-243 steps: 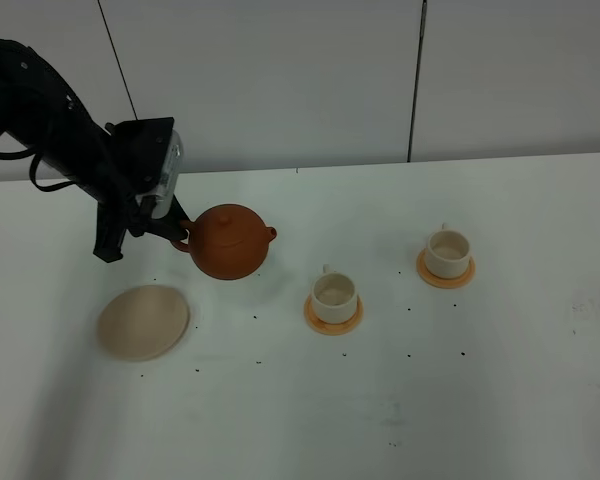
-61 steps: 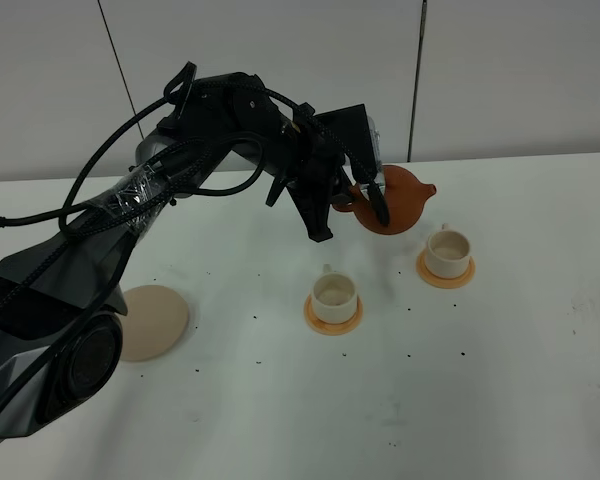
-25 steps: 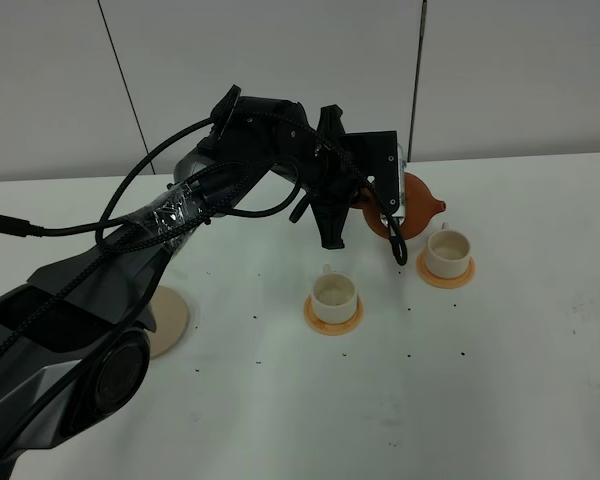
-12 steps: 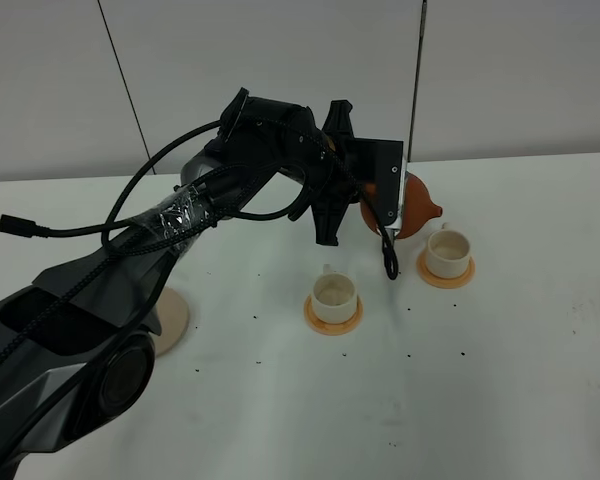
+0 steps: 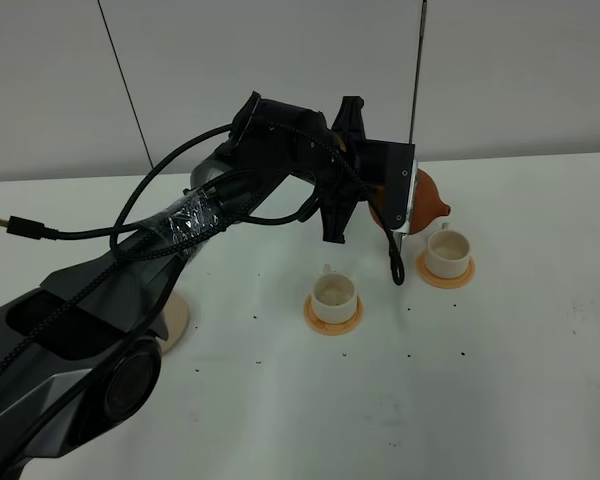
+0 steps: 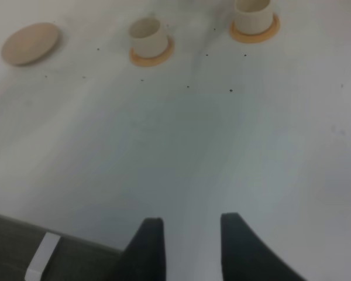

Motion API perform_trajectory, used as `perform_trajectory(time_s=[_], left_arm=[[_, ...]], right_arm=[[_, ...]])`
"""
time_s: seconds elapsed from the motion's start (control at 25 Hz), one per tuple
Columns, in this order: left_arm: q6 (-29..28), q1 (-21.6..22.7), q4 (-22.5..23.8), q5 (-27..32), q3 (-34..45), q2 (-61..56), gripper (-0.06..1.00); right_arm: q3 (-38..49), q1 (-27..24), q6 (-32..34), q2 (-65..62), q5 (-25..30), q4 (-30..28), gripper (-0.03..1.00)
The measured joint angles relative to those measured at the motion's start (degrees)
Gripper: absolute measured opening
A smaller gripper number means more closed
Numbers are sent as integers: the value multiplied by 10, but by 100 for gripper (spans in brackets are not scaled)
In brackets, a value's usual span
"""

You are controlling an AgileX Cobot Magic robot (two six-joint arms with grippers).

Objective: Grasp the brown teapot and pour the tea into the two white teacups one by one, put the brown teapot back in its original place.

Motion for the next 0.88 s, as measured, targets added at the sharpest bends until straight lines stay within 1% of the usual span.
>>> perform_trajectory(time_s=[0.44, 0.88], left_arm=[[9, -8, 26, -4, 0, 0, 17], [28, -8, 28, -6, 0, 0, 17]], right_arm=[[0, 0, 0, 0, 0, 0, 23], [0, 0, 0, 0, 0, 0, 23]])
